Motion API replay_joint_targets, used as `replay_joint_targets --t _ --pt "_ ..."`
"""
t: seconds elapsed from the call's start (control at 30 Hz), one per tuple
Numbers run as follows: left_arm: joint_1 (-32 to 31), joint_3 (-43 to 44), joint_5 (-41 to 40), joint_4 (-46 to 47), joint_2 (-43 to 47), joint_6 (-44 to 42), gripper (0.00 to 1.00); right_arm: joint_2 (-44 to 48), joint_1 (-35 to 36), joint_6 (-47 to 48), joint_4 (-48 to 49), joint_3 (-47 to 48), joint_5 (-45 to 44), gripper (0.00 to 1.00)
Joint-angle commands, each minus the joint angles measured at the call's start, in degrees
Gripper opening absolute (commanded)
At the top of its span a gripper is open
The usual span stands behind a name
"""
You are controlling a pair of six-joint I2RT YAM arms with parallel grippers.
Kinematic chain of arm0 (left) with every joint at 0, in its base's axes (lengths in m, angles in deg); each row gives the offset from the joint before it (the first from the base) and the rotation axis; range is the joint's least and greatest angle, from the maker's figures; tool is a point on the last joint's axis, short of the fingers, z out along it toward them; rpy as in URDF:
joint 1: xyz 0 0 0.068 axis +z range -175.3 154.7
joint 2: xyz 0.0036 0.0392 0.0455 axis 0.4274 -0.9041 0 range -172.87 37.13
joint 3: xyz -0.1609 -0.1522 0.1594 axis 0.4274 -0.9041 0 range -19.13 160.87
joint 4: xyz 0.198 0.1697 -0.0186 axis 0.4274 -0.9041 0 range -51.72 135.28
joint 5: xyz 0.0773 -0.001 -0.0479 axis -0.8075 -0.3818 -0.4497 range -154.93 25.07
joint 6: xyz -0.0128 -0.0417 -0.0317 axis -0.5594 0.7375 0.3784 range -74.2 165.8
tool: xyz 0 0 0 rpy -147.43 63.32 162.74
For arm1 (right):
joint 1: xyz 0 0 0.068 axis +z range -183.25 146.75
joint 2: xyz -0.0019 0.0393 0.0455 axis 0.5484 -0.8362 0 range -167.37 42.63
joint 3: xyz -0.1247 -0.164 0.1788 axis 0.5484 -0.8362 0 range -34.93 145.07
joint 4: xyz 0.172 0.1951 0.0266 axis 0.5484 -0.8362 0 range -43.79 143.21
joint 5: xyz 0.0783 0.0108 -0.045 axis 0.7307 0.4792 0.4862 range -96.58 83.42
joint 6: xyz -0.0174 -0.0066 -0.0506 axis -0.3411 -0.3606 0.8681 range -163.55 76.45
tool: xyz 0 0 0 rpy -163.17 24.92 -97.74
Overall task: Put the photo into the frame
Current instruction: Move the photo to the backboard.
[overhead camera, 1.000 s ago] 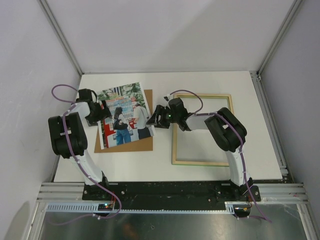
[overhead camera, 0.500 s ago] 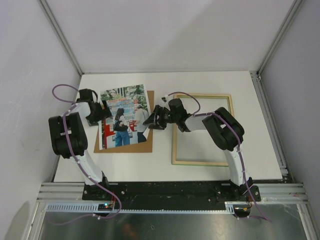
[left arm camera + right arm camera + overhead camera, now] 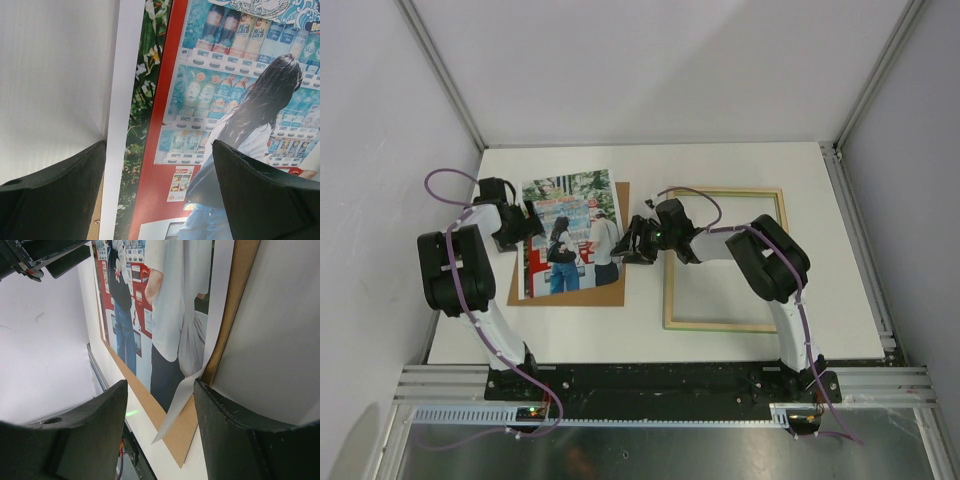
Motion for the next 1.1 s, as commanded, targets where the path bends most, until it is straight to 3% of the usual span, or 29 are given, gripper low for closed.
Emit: replay_joint_targets --t 0.0,0.33,0.6,0.87,1.07 --pt "-1.03 -1.19 3.55 -1.3 -0.86 1.79 0.91 0.48 0.55 1.87 -5.3 -1.86 -2.03 0.6" --pt "-1.04 -1.18 3.27 -1.35 -1.08 1.76 0.91 1.82 0.35 3.97 -10.44 -2.23 -4.33 0.57" --pt "-1.02 -1.41 3.36 -1.34 -0.98 2.1 0.91 2.58 0.54 5.84 -14.45 -2.22 -6.27 0.46" --pt "-1.03 -1.56 3.5 -1.35 -0.84 2.56 0.91 2.23 0.96 6.96 -16.47 -2.23 -7.4 0.28" --pt "-1.04 -1.36 3.55 -1.3 0.29 2.86 0.91 3.43 0.88 7.63 -16.28 -2.23 -7.22 0.03"
